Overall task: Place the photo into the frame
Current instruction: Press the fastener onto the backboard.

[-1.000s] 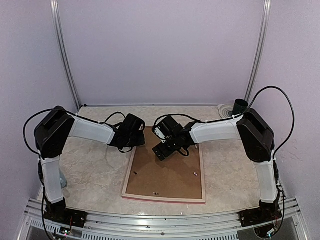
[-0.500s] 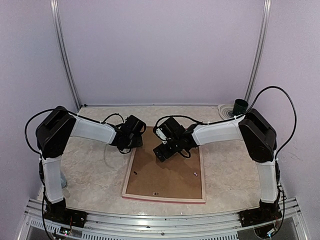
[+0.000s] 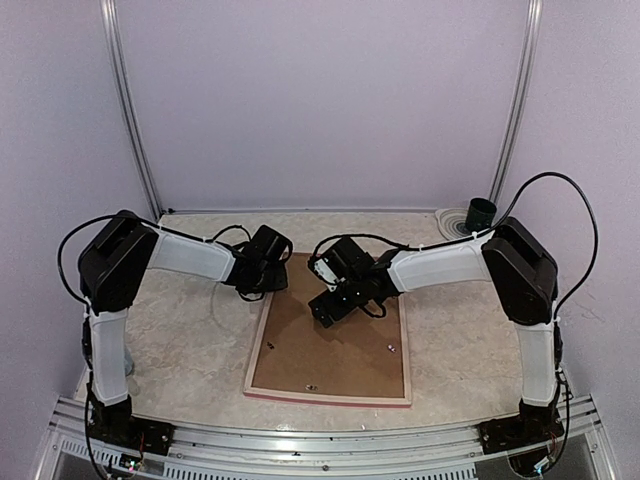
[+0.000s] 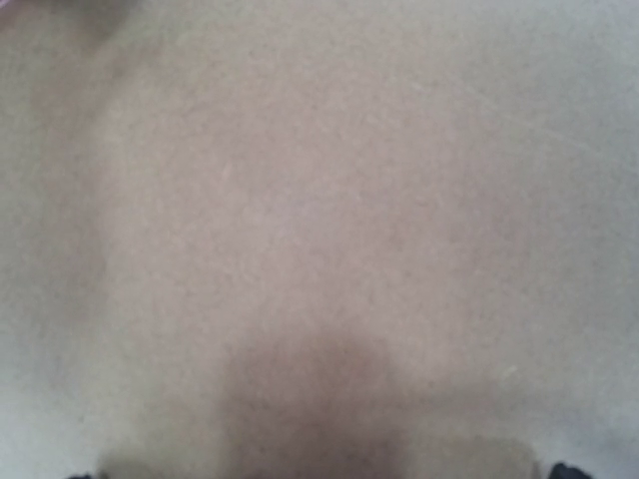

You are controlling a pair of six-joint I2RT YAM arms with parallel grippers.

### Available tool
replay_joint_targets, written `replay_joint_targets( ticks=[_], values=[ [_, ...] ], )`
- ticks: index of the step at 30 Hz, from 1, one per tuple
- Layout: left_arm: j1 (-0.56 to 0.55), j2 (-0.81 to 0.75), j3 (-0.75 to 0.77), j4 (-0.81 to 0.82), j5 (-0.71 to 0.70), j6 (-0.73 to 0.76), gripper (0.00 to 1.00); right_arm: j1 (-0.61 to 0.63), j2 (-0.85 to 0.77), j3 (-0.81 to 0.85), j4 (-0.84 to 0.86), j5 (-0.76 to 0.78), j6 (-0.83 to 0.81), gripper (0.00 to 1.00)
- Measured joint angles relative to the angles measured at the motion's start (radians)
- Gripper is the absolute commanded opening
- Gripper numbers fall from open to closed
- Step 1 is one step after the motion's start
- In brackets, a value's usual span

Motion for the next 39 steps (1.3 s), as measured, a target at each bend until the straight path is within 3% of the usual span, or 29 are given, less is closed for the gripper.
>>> replay_joint_targets(
  ticks=[15, 32, 39],
  values=[
    [-0.004, 0.009, 0.035, -0.048, 0.01, 0.05, 0.15, -0.01, 0.0, -0.005, 0.008, -0.028, 0.004, 0.99],
    [0.024, -0.007, 0.028, -0.055, 0.109, 0.098, 0.1, -0.016, 0.003, -0.003, 0.005, -0.042, 0.004, 0.99],
    [0.044, 0.003, 0.09, -0.158, 0.165, 0.148, 0.02, -0.016, 0.009, 0.008, -0.005, -0.048, -0.001, 0.99]
  ],
)
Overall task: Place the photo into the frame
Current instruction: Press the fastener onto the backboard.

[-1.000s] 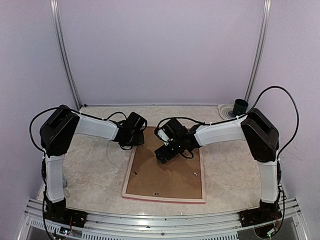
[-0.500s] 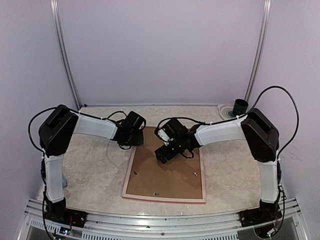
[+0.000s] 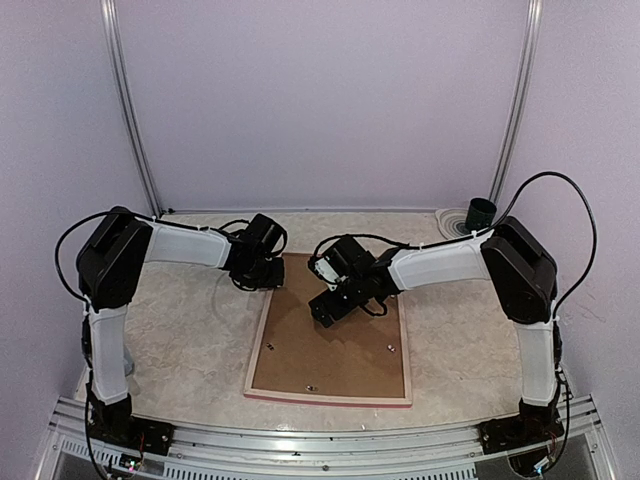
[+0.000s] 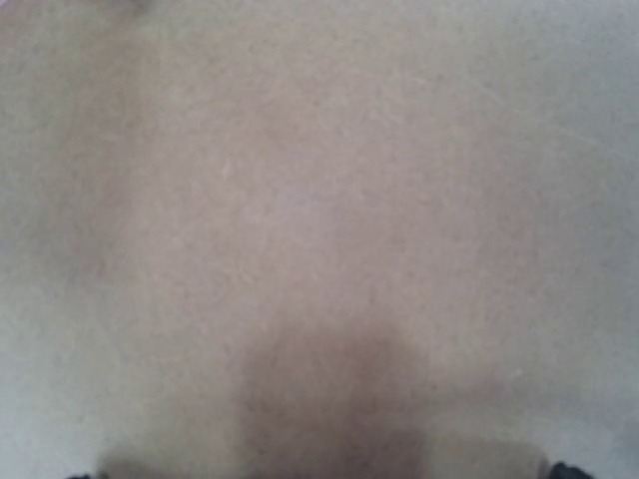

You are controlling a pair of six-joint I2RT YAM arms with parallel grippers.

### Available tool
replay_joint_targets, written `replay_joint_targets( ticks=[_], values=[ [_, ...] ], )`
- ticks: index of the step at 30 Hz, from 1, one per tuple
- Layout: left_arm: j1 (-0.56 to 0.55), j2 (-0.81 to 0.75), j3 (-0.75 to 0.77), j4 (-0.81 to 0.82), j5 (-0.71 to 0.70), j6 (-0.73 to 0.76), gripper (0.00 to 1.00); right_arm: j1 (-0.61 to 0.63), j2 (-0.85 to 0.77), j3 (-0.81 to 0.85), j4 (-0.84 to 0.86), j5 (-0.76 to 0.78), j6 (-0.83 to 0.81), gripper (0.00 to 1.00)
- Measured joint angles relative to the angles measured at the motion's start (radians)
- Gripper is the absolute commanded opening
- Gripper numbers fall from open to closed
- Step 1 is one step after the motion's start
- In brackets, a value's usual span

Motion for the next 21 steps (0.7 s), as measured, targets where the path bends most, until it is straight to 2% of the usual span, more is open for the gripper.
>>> replay_joint_targets(
  ticks=[16, 19, 21],
  values=[
    [0.028, 0.031, 0.114, -0.182, 0.083, 0.083, 0.0, -0.004, 0.004, 0.007, -0.005, -0.005, -0.002, 0.99],
    [0.035, 0.038, 0.134, -0.208, 0.109, 0.093, 0.08, -0.004, 0.005, 0.009, -0.007, -0.006, -0.002, 0.99],
    [0.041, 0.04, 0.138, -0.216, 0.127, 0.101, 0.17, -0.004, 0.005, 0.011, -0.009, -0.006, -0.003, 0.99]
  ],
)
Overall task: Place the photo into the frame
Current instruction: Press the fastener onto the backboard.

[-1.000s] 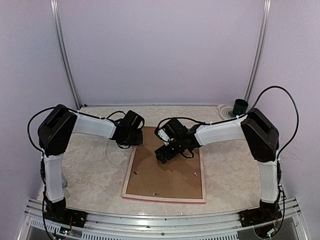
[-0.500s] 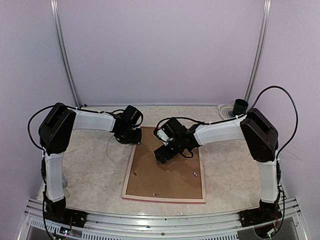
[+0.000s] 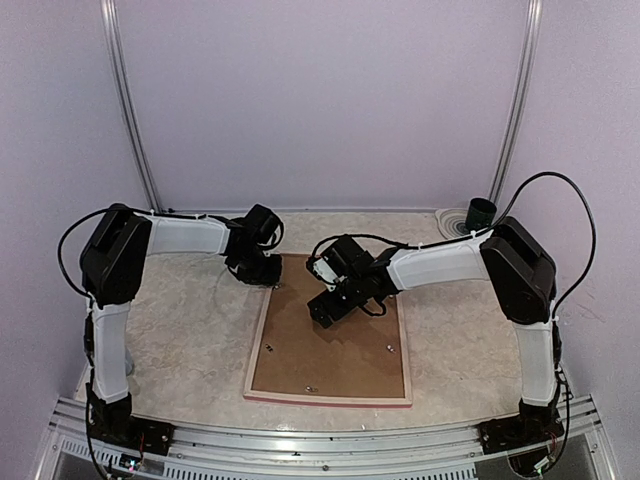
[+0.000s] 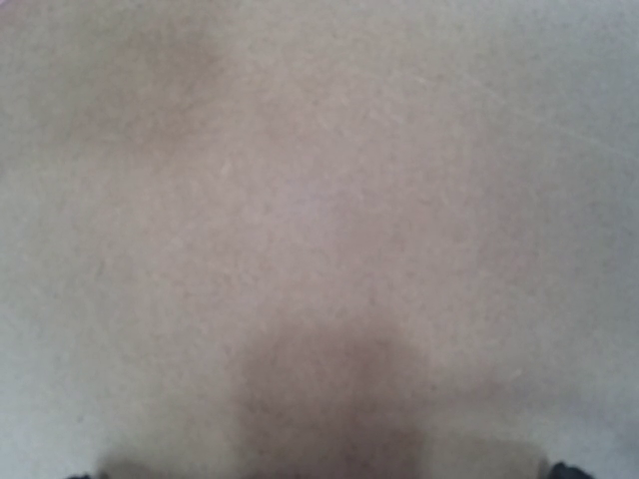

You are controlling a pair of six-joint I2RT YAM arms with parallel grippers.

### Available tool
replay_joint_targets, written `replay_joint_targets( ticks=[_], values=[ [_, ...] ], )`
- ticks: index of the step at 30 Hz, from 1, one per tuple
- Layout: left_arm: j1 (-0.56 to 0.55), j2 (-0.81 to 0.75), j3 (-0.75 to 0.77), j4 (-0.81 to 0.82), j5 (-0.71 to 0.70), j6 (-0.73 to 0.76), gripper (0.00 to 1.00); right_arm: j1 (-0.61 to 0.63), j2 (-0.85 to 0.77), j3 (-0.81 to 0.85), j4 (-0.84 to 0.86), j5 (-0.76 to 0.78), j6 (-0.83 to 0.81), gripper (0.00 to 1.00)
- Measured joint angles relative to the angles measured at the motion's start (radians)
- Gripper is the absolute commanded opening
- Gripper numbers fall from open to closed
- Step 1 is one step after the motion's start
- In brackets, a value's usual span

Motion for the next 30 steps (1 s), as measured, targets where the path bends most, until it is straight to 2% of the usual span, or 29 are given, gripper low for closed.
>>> replay_joint_targets(
  ticks=[3, 9, 18, 22, 25, 30],
  values=[
    [0.009, 0.0, 0.0, 0.0, 0.03, 0.007, 0.23, 0.0, 0.0, 0.001, -0.002, 0.0, -0.001, 0.99],
    [0.03, -0.005, 0.0, -0.005, 0.103, 0.012, 0.27, 0.0, 0.0, 0.003, -0.005, 0.0, -0.001, 0.99],
    [0.014, -0.069, -0.04, -0.026, 0.1, -0.013, 0.35, 0.0, 0.002, 0.009, -0.011, 0.0, -0.004, 0.99],
    [0.006, -0.158, -0.137, 0.012, 0.069, -0.043, 0.34, -0.001, -0.004, 0.008, -0.011, -0.002, -0.009, 0.99],
    [0.006, -0.224, -0.232, 0.06, 0.054, -0.068, 0.29, -0.002, -0.006, 0.017, -0.026, -0.002, -0.018, 0.99],
    [0.01, -0.332, -0.434, 0.177, 0.061, -0.117, 0.25, -0.005, 0.034, 0.179, -0.171, 0.048, -0.023, 0.99]
  ],
)
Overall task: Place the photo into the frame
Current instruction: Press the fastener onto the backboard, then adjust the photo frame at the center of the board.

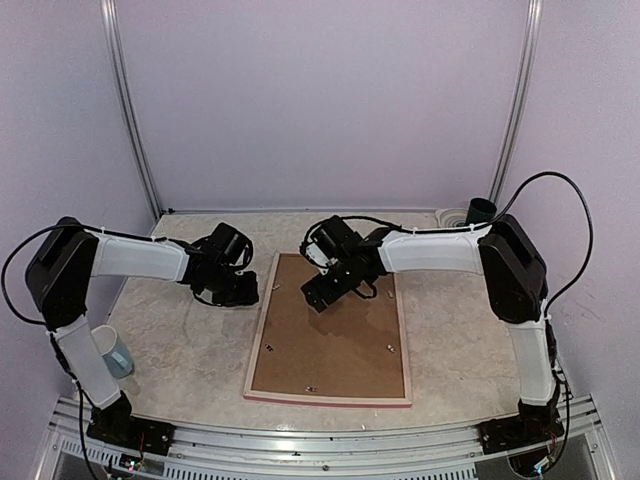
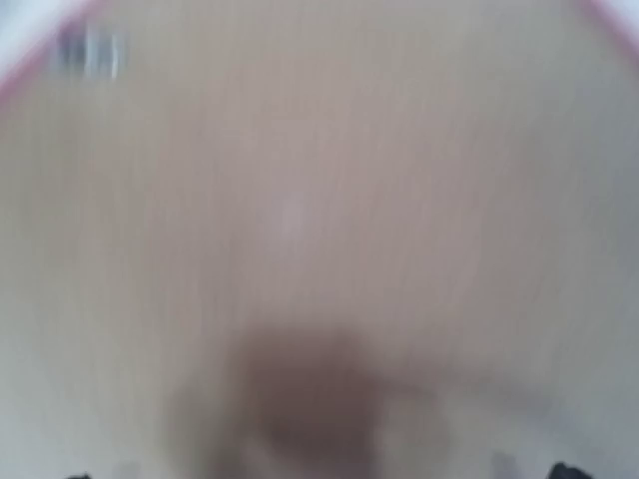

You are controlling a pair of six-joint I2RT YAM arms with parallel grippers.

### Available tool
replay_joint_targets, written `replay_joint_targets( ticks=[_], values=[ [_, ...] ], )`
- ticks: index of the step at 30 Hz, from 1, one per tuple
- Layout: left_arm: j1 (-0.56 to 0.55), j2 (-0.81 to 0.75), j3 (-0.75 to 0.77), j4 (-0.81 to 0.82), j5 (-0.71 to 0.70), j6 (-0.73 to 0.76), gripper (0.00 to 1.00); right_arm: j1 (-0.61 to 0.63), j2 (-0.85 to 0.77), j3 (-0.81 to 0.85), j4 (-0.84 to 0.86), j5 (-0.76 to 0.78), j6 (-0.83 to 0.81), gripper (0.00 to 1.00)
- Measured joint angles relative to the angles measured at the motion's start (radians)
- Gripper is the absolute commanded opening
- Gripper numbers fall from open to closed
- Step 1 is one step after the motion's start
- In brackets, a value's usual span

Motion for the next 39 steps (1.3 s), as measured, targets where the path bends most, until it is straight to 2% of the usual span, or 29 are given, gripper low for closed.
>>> replay_joint_targets(
  ticks=[3, 5, 9, 12, 19, 24, 27, 32, 39],
  values=[
    [-0.003, -0.045, -0.098, 0.07, 0.027, -0.021, 0.26, -0.003, 0.071, 0.177, -0.052, 0.027, 0.006, 0.99],
    [-0.007, -0.06, -0.14, 0.113, 0.047, -0.032, 0.26, -0.004, 0.097, 0.234, -0.076, 0.035, 0.012, 0.99],
    [-0.028, -0.063, -0.181, 0.2, 0.071, -0.043, 0.26, -0.01, 0.199, 0.421, -0.126, 0.057, 0.04, 0.99],
    [-0.047, -0.058, -0.185, 0.258, 0.086, -0.044, 0.25, -0.018, 0.251, 0.495, -0.146, 0.065, 0.063, 0.99],
    [-0.093, 0.0, -0.182, 0.357, 0.106, -0.047, 0.09, -0.034, 0.297, 0.515, -0.158, 0.067, 0.103, 0.99],
    [-0.14, 0.043, -0.169, 0.416, 0.105, -0.048, 0.07, -0.041, 0.314, 0.515, -0.161, 0.061, 0.117, 0.99],
    [-0.162, 0.058, -0.162, 0.443, 0.103, -0.048, 0.09, -0.042, 0.317, 0.515, -0.161, 0.059, 0.123, 0.99],
    [-0.174, 0.047, -0.169, 0.446, 0.073, -0.06, 0.2, -0.042, 0.317, 0.505, -0.151, 0.053, 0.126, 0.99],
    [-0.111, -0.107, -0.2, 0.316, -0.04, -0.094, 0.24, -0.047, 0.314, 0.466, -0.137, 0.037, 0.13, 0.99]
  ],
)
